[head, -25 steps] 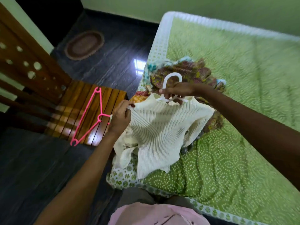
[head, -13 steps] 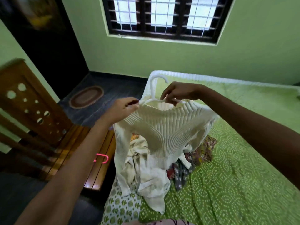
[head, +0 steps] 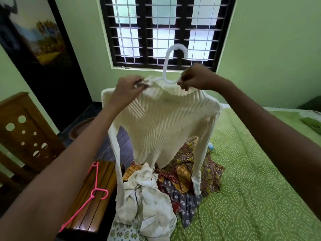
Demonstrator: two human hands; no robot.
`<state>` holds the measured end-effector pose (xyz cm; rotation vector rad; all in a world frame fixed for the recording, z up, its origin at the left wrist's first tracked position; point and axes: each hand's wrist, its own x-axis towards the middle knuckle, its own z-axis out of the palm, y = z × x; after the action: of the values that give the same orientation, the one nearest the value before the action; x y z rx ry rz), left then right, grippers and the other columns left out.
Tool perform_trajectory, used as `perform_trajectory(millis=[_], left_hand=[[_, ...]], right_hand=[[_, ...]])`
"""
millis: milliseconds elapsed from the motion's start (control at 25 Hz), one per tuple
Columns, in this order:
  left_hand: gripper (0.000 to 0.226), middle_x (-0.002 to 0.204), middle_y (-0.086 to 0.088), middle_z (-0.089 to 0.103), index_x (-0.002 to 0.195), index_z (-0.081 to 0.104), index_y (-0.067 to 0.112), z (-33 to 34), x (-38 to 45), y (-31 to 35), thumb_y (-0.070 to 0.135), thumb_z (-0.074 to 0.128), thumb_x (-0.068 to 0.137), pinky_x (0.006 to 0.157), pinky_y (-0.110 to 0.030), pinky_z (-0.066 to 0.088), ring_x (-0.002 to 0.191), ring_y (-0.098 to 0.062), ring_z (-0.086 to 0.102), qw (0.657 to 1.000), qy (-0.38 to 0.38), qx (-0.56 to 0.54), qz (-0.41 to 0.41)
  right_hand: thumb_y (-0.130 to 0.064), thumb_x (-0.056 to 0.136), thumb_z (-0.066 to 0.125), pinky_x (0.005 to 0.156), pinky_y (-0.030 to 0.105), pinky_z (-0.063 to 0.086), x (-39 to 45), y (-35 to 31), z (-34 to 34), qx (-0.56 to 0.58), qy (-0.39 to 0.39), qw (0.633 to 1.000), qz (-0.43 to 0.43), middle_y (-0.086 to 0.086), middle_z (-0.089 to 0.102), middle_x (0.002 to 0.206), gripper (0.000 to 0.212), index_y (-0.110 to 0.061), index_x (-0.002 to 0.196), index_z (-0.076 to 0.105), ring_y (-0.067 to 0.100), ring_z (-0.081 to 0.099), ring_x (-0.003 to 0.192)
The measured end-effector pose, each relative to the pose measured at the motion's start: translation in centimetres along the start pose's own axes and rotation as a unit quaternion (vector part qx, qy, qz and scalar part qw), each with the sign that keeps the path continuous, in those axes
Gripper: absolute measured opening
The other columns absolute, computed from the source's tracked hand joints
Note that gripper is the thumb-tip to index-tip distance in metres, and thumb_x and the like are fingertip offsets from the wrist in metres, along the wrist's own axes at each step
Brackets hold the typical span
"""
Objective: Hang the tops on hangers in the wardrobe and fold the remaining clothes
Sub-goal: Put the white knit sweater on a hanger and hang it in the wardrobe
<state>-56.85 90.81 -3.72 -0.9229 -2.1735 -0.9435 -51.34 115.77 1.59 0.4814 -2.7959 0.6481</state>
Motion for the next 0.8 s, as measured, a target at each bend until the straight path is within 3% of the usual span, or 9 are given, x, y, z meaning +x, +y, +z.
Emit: perform_trajectory(millis=[80,120,200,360,440,520,600,720,800], left_hand=[[0.025,0.081,-0.018,0.069,0.093,0.071,-0.001,-0.1,1.5,0.4,0.018,0.064,0.080,0.065,-0.032,0.040,0.073,-0.024,0.062,1.000,0.009,0.029,0.005],[0.025,0.082,-0.019,0.068,0.095,0.071,-0.001,0.1,1.7,0.4,0.018,0.063,0.081,0.066,-0.034,0.039,0.075,-0.028,0.062,0.999,-0.014,0.042,0.002],[0.024,0.080,-0.020,0.067,0.094,0.071,-0.002,0.9,0.9,0.5,0.016,0.063,0.080,0.065,-0.034,0.037,0.073,-0.031,0.062,0.998,-0.044,0.043,-0.003],[0.023,0.079,-0.019,0.068,0.094,0.071,-0.004,1.2,-0.8,1.1,0.011,0.067,0.077,0.063,-0.023,0.038,0.070,-0.022,0.061,0.999,0.012,-0.022,-0.022],[0.020,0.077,-0.014,0.067,0.094,0.071,-0.004,1.4,-1.6,1.5,0.008,0.070,0.077,0.060,-0.009,0.035,0.066,0.003,0.056,0.997,0.032,-0.054,-0.036],[0.020,0.075,-0.006,0.063,0.094,0.071,-0.004,1.4,-2.0,1.6,0.006,0.070,0.078,0.060,-0.006,0.033,0.065,0.015,0.052,0.995,0.050,-0.078,-0.043],[0.020,0.077,-0.003,0.061,0.096,0.071,-0.005,1.2,-2.2,1.6,0.006,0.069,0.079,0.059,-0.007,0.033,0.066,0.017,0.053,0.992,0.056,-0.105,-0.043],[0.022,0.080,-0.003,0.063,0.099,0.070,-0.003,1.1,-1.8,1.8,0.007,0.070,0.080,0.061,-0.008,0.036,0.067,0.016,0.054,0.987,0.051,-0.149,-0.039],[0.021,0.081,-0.008,0.066,0.098,0.071,-0.003,1.5,-1.6,2.5,0.008,0.070,0.079,0.061,-0.012,0.038,0.064,0.008,0.054,0.984,0.039,-0.171,-0.030]], right_hand=[[-0.011,0.085,0.064,0.057,0.021,0.041,-0.4,-0.1,0.2,-0.015,0.102,0.995,-0.015,0.007,0.063,0.062,0.015,-0.001,0.076,0.070,0.009,0.058,0.055],[-0.012,0.086,0.063,0.056,0.021,0.038,-0.7,0.1,0.6,-0.011,0.096,0.995,-0.001,0.006,0.060,0.057,0.019,0.002,0.075,0.069,0.008,0.057,0.053],[-0.011,0.085,0.064,0.055,0.018,0.045,-1.6,0.4,0.7,0.018,0.044,0.999,0.023,-0.004,0.059,0.054,0.017,0.002,0.075,0.070,-0.002,0.056,0.045],[-0.012,0.084,0.067,0.058,0.014,0.049,-2.8,0.0,-1.0,0.035,0.027,0.999,0.020,0.000,0.067,0.061,0.015,0.001,0.081,0.073,0.003,0.062,0.052],[-0.017,0.084,0.068,0.068,0.023,0.050,-3.6,-1.1,-1.6,0.013,0.039,0.999,0.004,0.006,0.072,0.074,0.014,-0.004,0.084,0.074,0.015,0.066,0.066],[-0.023,0.084,0.069,0.075,0.018,0.048,-4.9,-1.6,-2.7,0.019,0.070,0.997,0.025,0.004,0.072,0.091,0.020,-0.007,0.095,0.073,0.017,0.065,0.081],[-0.033,0.081,0.072,0.069,0.007,0.042,-7.3,-1.8,-4.2,0.016,0.051,0.995,0.089,-0.001,0.066,0.100,0.035,-0.011,0.108,0.067,0.012,0.059,0.088],[-0.032,0.072,0.080,0.071,0.020,0.038,-11.7,-1.5,-5.0,-0.044,0.056,0.982,0.176,0.002,0.058,0.097,0.057,-0.011,0.121,0.058,0.014,0.053,0.090],[-0.020,0.074,0.078,0.071,0.023,0.035,-14.4,-1.7,-4.9,-0.061,0.118,0.967,0.218,0.006,0.060,0.092,0.048,-0.009,0.117,0.059,0.017,0.053,0.085]])
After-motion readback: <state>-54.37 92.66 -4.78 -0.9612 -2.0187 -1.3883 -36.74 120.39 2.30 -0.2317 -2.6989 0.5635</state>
